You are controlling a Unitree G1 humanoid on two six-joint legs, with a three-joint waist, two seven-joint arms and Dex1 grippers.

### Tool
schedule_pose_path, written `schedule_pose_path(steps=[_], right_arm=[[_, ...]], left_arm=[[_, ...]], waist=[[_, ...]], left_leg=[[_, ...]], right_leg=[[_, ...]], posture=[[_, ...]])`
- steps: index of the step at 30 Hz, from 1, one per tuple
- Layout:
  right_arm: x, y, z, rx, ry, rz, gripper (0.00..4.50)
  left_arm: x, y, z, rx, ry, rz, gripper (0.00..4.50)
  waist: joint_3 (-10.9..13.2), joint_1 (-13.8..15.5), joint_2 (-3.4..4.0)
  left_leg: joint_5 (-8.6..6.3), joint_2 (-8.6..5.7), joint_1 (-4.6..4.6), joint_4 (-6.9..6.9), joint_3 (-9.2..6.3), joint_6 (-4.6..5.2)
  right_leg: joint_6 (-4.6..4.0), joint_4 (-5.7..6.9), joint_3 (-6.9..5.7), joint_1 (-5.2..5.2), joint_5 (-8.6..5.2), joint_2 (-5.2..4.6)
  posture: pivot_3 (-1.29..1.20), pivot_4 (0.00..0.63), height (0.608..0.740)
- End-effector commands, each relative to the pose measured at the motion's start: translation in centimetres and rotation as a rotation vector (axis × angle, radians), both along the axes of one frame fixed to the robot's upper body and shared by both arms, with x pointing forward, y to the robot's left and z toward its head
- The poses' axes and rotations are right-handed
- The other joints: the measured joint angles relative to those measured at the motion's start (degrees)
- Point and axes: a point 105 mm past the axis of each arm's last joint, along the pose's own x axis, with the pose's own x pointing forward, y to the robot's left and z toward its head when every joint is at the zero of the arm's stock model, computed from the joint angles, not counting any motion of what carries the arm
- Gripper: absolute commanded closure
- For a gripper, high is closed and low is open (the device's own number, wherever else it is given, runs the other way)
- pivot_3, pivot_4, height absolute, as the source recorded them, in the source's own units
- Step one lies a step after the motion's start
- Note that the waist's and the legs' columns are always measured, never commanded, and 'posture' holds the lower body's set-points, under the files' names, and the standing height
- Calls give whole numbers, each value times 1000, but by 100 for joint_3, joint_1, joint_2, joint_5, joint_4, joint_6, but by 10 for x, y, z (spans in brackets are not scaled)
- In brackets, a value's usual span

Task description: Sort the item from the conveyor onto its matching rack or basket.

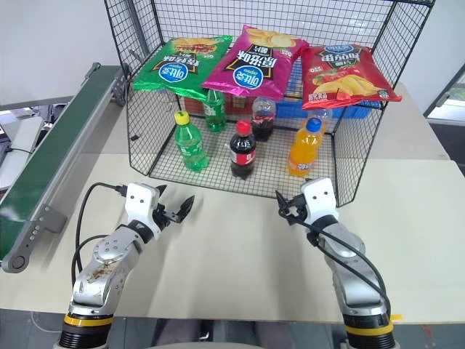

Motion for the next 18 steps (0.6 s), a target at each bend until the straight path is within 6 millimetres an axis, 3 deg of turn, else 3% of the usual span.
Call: schedule_pose_path(steps=[1,4,9,12,18], right_arm=[[-4,9,33,-3,-83,123,43],[-19,21,74,-22,-119,353,43],[-25,23,112,-26,-190,424,43],[-26,27,129,-19,-242,430,43],[-26,38,139,-23,-266,442,43]], left_arm=[[-9,15,27,13,-74,-59,0],[-23,36,67,21,-136,-153,0],[-28,45,105,-12,-199,-158,0],[-32,44,122,-58,-229,-160,0],[-35,38,145,-104,-267,-185,0]], waist=[[3,-23,-3],[9,-69,1],[8,-2,0],[8,5,-1],[8,8,0]], left_leg=[[0,0,0,0,0,0],[0,5,-1,-5,7,0],[-7,7,25,-4,-1,10],[-10,1,15,-1,-3,15],[-12,-1,7,3,-6,17]], right_leg=[[0,0,0,0,0,0],[0,8,10,-12,0,7],[5,-13,-2,26,-3,4],[6,-32,-1,33,-4,-2],[6,-31,0,27,-3,-5]], posture=[[0,150,740],[0,150,740],[0,150,740],[0,150,740],[0,150,740]])
